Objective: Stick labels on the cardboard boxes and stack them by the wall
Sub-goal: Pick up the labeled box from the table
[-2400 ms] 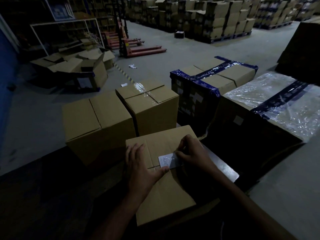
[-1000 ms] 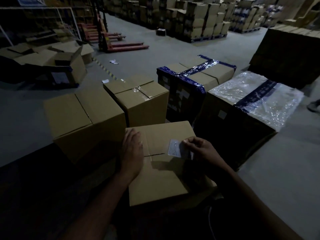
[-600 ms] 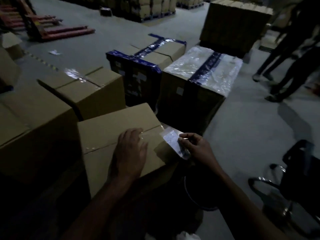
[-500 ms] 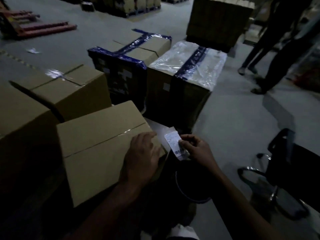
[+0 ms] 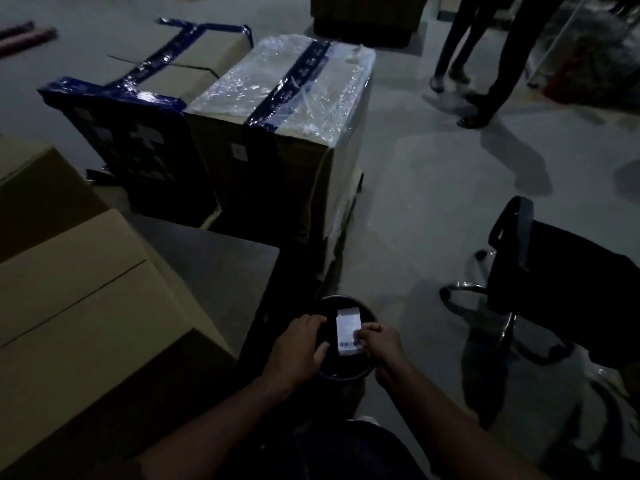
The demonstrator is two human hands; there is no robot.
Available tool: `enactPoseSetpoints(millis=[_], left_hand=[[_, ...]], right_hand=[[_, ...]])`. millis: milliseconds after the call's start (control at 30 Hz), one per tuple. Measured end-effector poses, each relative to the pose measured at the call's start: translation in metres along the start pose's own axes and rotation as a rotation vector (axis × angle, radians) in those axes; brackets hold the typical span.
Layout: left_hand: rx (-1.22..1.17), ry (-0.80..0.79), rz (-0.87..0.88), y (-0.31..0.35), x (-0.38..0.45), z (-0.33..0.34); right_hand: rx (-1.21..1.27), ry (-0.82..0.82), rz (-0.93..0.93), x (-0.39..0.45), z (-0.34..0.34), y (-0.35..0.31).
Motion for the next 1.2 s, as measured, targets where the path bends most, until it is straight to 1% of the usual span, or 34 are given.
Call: enactPoseSetpoints(millis=[67,167,233,300,333,400,467,533,633,733,867,933,1067,1133,1200], left_hand=[[0.038,-0.043,-0.029,0.004,0.011,0.010],[0.042,-0.034,-0.063,0.010,0.022,0.017],[0.040,-0.010,-0.089,0.013,0.028,0.018],[0.032,0.010,-0.110,0.015,0.031,0.016],[0.023,0.018,-0.123,0.015,0.033,0.014],[0.002,0.048,-0.146,0.015,0.036,0.009],[-0.021,0.114,-0.155,0.015,0.038,0.003],[-0.044,0.183,-0.151,0.018,0.039,-0.005],[-0.090,0.277,-0.138,0.025,0.040,-0.024],[-0.146,0.399,-0.114,0.029,0.034,-0.049],[-0.199,0.605,-0.109,0.036,0.013,-0.096],[-0.201,0.721,-0.114,0.037,-0.002,-0.121],[-0.214,0.929,-0.223,0.025,-0.037,-0.159],[-0.199,1.007,-0.293,0.011,-0.055,-0.172],[-0.200,1.081,-0.384,-0.008,-0.071,-0.184]], right_hand=[[-0.013,0.005,0.031,0.021,-0.008,0.018],[-0.035,-0.013,0.036,0.047,-0.014,0.032],[-0.128,-0.056,0.060,0.066,-0.017,0.046],[-0.266,-0.129,0.103,0.103,-0.021,0.085],[-0.283,-0.149,0.129,0.114,-0.024,0.096],[-0.309,-0.174,0.143,0.108,-0.027,0.083],[-0.349,-0.245,0.135,0.083,-0.023,0.048],[-0.382,-0.288,0.092,0.079,-0.017,0.036],[-0.421,-0.401,-0.063,0.079,0.002,0.021],[-0.422,-0.491,-0.260,0.059,0.027,-0.021],[-0.392,-0.598,-0.617,0.014,0.067,-0.089],[-0.353,-0.666,-0.763,-0.011,0.088,-0.120],[-0.275,-0.787,-0.958,-0.055,0.129,-0.156],[-0.253,-0.847,-1.020,-0.075,0.147,-0.165],[-0.290,-0.912,-1.070,-0.090,0.165,-0.167]])
Point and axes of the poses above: each hand's wrist, its own x-axis towards the middle knuckle, its own z-axis out of the palm, y = z × x, the point moved 1 cm from there along x, towards the middle knuckle, and after that the axes turned 12 degrees about -z, right-handed, at the moved point
